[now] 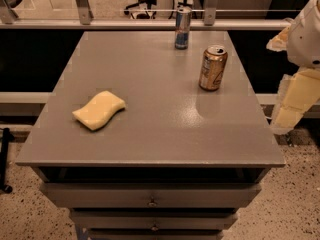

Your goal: Pick orange can

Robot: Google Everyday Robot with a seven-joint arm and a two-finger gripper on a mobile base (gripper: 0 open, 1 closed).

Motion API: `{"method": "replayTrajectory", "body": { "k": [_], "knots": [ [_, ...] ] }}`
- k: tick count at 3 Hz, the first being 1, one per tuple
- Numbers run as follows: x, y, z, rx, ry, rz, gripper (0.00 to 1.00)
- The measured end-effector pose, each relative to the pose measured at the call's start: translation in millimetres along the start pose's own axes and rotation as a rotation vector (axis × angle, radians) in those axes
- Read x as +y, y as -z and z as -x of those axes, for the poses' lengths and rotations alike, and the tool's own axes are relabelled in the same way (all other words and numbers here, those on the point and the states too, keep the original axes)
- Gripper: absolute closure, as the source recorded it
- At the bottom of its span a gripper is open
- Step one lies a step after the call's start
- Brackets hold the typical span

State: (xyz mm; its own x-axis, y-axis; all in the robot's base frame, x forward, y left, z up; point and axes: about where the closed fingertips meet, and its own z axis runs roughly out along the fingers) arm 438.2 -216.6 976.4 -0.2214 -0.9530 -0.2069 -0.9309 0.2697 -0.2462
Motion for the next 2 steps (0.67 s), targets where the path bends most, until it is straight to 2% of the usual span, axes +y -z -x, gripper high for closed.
{"method": "replayTrajectory", "body": {
  "k": [1,2],
  "knots": [
    [-0.8,-0.7,-0.5,-0.002,-0.001,-0.001,0.0],
    [-19.8,-20.1,-12.8,-0.057,-0.021,-0.021,0.0]
  ]
}}
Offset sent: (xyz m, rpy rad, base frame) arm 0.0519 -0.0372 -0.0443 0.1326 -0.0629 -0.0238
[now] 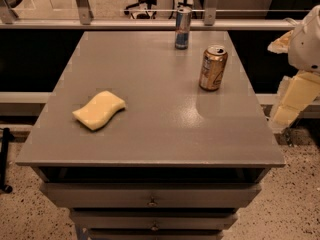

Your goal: Pick orange can

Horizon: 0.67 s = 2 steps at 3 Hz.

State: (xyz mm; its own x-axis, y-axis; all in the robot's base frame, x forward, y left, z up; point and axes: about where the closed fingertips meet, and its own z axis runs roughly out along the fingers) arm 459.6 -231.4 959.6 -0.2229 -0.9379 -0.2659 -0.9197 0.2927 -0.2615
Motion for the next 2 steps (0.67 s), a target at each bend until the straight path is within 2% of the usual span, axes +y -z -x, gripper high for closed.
{"method": "replayTrajectory", "body": {
  "k": [1,2],
  "knots": [
    [-58.2,-39.4,-21.2,-0.166,-0.034,-0.057,0.0],
    [-112.8,-73.8,-27.0,-0.361,-0.073,-0.088,0.0]
  ]
}}
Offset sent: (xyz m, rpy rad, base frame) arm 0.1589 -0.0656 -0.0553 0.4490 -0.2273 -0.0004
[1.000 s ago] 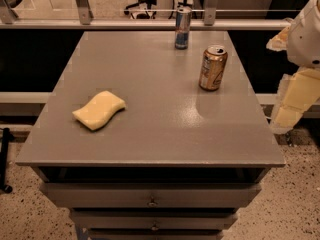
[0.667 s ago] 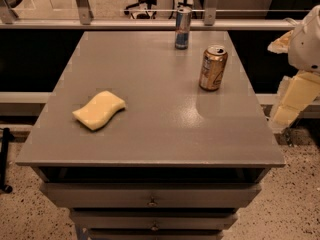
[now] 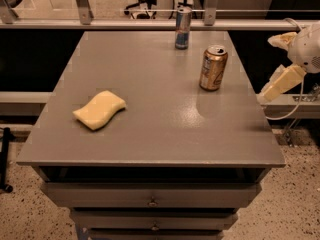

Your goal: Pick orange can

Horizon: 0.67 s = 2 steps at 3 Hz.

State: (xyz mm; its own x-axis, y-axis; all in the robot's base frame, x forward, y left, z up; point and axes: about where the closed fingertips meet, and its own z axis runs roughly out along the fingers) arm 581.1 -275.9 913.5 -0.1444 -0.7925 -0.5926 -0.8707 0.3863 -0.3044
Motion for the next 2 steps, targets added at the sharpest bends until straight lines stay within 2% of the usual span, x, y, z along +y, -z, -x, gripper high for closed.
{"method": "replayTrajectory", "body": {
  "k": [1,2],
  "knots": [
    [-24.2,-30.3,7.2,-0.155,-0.039,0.005,0.0],
    [-36.8,-67.9,24.7,-0.315,-0.096,0.033,0.0]
  ]
}}
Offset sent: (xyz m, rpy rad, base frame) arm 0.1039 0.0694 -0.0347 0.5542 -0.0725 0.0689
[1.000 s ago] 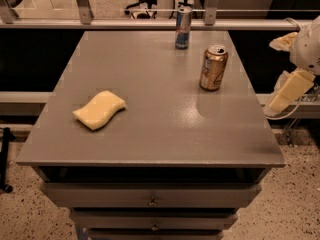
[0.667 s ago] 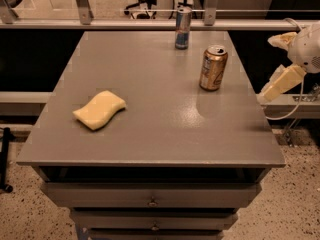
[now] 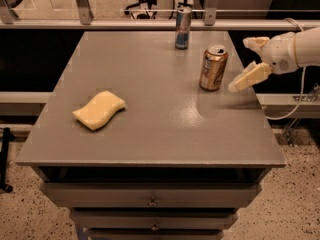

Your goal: Pick orange can

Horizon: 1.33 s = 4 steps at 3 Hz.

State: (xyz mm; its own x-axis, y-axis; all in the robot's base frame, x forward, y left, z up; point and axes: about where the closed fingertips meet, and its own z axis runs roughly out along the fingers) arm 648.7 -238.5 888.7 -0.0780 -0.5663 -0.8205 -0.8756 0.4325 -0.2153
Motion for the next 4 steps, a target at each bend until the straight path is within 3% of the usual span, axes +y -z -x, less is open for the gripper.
{"method": "replayTrajectory", "body": {
  "k": [2,4],
  "knots": [
    [9.3,-61.5,23.6,-0.187,-0.113,0.081,0.0],
    [32.2,-85.5,27.3,-0.241,-0.192,0.137,0.42]
  ]
}}
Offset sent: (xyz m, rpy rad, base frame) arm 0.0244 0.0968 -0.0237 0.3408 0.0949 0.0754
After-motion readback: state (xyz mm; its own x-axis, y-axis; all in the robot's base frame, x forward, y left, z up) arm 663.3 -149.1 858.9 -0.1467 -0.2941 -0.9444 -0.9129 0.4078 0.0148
